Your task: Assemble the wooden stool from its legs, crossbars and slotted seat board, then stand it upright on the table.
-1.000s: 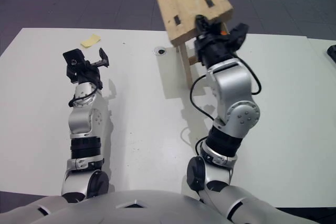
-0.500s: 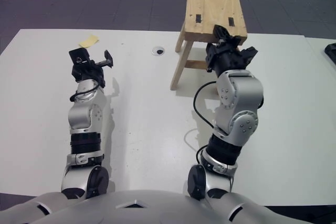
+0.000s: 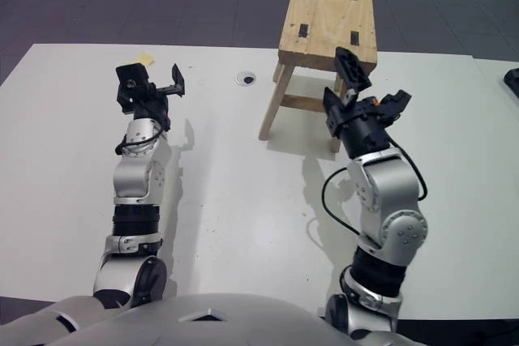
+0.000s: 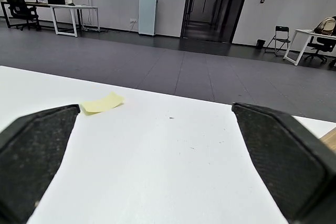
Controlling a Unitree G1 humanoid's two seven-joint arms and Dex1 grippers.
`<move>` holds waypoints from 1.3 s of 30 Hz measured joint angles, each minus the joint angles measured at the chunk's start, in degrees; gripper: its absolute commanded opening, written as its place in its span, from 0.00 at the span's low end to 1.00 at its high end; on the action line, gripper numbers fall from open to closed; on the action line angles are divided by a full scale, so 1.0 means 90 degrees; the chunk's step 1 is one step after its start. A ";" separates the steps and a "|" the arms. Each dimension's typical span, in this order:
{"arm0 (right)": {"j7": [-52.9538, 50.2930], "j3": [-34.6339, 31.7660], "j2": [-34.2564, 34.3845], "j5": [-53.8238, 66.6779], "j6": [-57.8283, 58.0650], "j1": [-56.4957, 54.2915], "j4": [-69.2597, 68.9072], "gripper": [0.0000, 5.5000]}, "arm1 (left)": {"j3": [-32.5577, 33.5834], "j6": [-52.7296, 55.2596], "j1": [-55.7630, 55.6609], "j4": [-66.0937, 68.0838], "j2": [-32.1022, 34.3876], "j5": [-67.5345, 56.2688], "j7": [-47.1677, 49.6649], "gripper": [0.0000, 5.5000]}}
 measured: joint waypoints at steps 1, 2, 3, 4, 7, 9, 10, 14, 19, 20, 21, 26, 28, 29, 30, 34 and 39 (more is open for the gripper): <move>0.0337 0.0024 -0.0409 0.0124 0.0337 0.0036 -0.0010 0.98 | -0.0032 -0.0068 0.0000 0.0001 0.0037 0.0011 -0.0034 0.98; 0.0623 0.0026 -0.0719 0.0173 0.0566 0.0040 -0.0032 0.98 | -0.0050 -0.0147 0.0001 -0.0001 0.0065 0.0050 -0.0056 0.98; 0.0952 0.0032 -0.1067 0.0216 0.0831 0.0040 -0.0067 0.98 | -0.0082 -0.0234 0.0000 -0.0013 0.0105 0.0072 -0.0092 0.98; 0.1164 0.0020 -0.1283 0.0235 0.0948 0.0033 -0.0120 0.98 | -0.0089 -0.0277 0.0001 -0.0042 0.0128 0.0104 -0.0110 0.98; 0.2396 -0.0208 -0.2248 -0.0117 0.1331 -0.0236 -0.0422 0.98 | -0.0090 -0.0456 -0.0030 -0.0288 0.0329 0.0116 -0.0219 0.98; 0.2850 -0.0313 -0.2577 -0.1089 0.1045 -0.0597 -0.0540 0.98 | -0.0034 -0.0510 -0.0074 -0.0407 0.0392 0.0113 -0.0217 0.98; 0.2895 -0.0299 -0.2661 -0.1572 0.0891 -0.0713 -0.0537 0.98 | -0.0012 -0.0526 -0.0097 -0.0435 0.0423 0.0111 -0.0216 0.98; 0.2888 0.0128 -0.2713 -0.4025 0.0036 -0.0977 -0.0481 0.98 | 0.0095 -0.0596 -0.0117 -0.0450 0.0559 0.0111 -0.0211 0.98; 0.2279 0.0953 -0.2621 -0.7266 -0.1258 -0.1361 0.0239 0.98 | 0.0160 -0.0894 -0.0177 -0.0417 0.0715 0.0192 -0.0118 0.98; 0.2067 0.1100 -0.2594 -0.7910 -0.1507 -0.1451 0.0495 0.98 | 0.0165 -0.0975 -0.0196 -0.0391 0.0772 0.0247 -0.0096 0.98; 0.1878 0.1206 -0.2569 -0.8419 -0.1730 -0.1518 0.0725 0.98 | 0.0171 -0.1024 -0.0222 -0.0371 0.0811 0.0252 -0.0083 0.98; 0.0637 0.1601 -0.2076 -1.1112 -0.3229 -0.2078 0.2655 0.98 | 0.0225 -0.1451 -0.0550 0.0037 0.1010 0.0433 0.0041 0.98; 0.0476 0.1590 -0.1856 -1.1506 -0.3655 -0.2266 0.3361 0.98 | 0.0269 -0.1606 -0.0696 0.0174 0.1103 0.0481 0.0045 0.98; 0.0440 0.1578 -0.1792 -1.1637 -0.3816 -0.2312 0.3651 0.98 | 0.0292 -0.1707 -0.0724 0.0242 0.1113 0.0481 0.0045 0.98; 0.0428 0.1541 -0.1743 -1.1715 -0.4004 -0.2365 0.3944 0.98 | 0.0314 -0.1774 -0.0730 0.0334 0.1118 0.0474 0.0041 0.98; 0.0376 0.1240 -0.1720 -1.2040 -0.4495 -0.2600 0.4919 0.98 | 0.0389 -0.2012 -0.0781 0.0702 0.1148 0.0304 -0.0126 0.98; 0.0323 0.0962 -0.1709 -1.2277 -0.4744 -0.2527 0.5363 0.98 | 0.0510 -0.2181 -0.0900 0.0984 0.1298 0.0117 -0.0295 0.98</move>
